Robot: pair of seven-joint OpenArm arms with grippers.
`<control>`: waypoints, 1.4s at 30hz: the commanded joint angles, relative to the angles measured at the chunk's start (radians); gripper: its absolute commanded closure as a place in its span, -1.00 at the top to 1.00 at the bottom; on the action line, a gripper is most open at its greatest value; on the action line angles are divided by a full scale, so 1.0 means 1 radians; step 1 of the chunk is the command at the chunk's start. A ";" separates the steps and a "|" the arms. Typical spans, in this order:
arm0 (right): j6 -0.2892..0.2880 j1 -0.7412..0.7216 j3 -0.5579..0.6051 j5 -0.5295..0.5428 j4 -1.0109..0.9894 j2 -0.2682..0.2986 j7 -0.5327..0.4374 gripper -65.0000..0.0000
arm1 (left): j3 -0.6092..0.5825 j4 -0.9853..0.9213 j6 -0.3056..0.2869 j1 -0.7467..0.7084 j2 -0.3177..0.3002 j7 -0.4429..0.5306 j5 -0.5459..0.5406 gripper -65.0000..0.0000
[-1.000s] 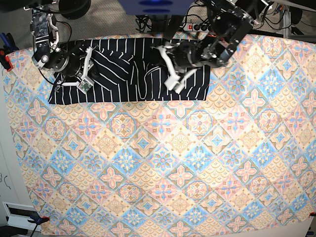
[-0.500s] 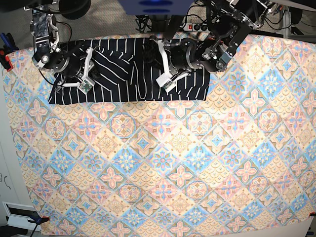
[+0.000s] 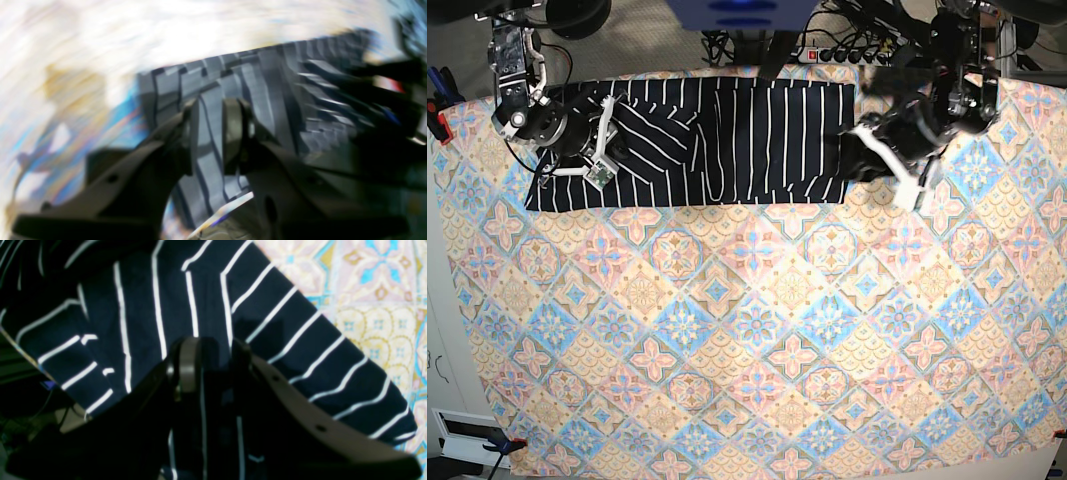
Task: Fold the T-shirt properly
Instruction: 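Grasp both ends of the folded strip with both grippers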
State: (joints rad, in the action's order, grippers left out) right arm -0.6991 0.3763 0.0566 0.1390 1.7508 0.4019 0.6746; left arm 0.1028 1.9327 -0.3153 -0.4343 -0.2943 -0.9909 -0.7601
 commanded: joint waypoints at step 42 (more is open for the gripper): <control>0.001 -0.007 -0.011 0.014 0.019 0.010 -0.020 -0.53 | -0.107 -0.338 -0.009 0.111 0.057 0.014 -0.017 -0.96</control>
State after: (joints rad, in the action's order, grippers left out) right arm -0.6991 0.3737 0.0540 0.1394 1.7508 0.3996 0.6708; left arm -0.0093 1.5818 -0.3161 -0.3271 -0.2325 -0.9836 -0.7639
